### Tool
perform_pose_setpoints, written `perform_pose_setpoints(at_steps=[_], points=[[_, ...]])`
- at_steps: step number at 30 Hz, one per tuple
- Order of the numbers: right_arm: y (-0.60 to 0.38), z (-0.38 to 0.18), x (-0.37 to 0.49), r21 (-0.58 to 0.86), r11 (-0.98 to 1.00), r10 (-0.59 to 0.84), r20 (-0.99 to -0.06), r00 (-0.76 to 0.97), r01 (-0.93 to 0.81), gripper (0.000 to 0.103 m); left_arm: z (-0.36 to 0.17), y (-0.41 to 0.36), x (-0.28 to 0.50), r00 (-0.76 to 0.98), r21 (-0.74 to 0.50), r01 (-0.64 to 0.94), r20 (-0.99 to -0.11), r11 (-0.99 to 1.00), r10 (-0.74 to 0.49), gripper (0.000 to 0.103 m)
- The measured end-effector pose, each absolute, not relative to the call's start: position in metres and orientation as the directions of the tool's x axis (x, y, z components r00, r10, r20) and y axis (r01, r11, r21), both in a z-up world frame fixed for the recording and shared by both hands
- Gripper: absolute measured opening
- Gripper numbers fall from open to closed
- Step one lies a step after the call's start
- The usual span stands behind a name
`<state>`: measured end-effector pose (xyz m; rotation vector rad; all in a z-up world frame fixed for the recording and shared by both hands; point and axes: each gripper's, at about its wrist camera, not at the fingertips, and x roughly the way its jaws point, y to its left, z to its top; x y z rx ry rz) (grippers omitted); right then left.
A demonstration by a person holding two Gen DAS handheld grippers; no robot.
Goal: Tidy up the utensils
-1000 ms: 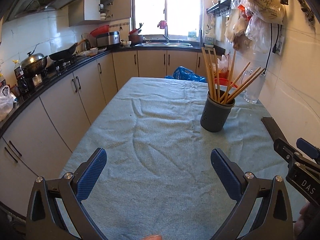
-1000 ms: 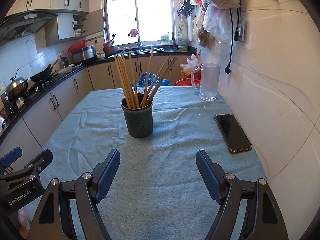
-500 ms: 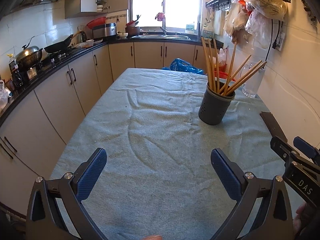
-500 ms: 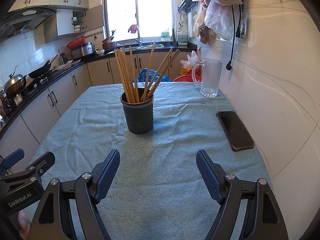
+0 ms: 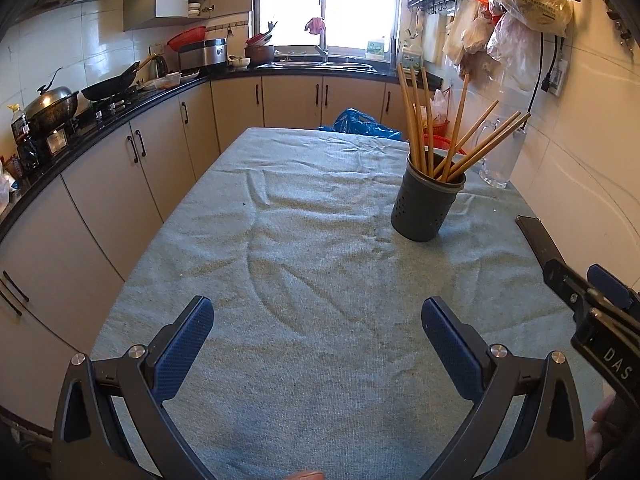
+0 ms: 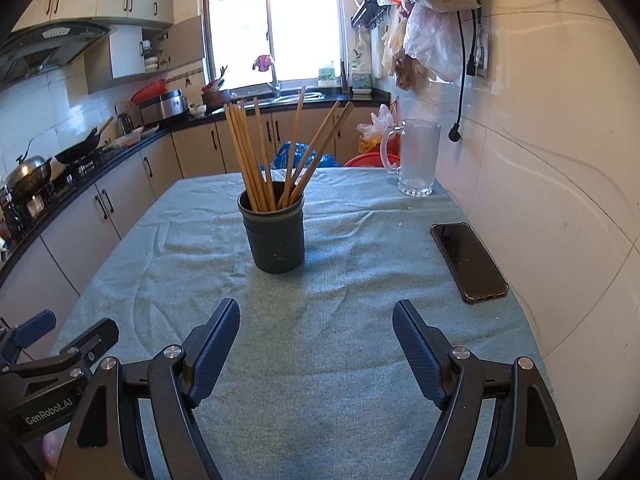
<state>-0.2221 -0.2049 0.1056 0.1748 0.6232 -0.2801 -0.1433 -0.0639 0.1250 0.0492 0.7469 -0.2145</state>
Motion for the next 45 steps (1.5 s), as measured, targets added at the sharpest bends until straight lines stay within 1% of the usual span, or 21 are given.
perform_pose_setpoints(at_steps=[9,18,45], points=[[-0.208,0.111,-0.229,0.099,0.94,-0.219,-0.559,0.799,0.327,0.083,0.124,-0.063,-0.145,0.72,-0.031,0.214,-0.67,0.976,-0.179,0.103],[-0.209,0.112,-0.231,0.11,0.938,-0.216,-0.554,0.804,0.328,0.084,0.129,-0.066,-0.152,0.734,-0.021,0.213,-0.656,0.977,-0.174,0.103],[-0.209,0.111,-0.232,0.127,0.937,-0.205,-0.558,0.804,0.327,0.085,0.127,-0.069,-0.155,0.725,-0.02,0.223,-0.664,0.975,-0.18,0.103]])
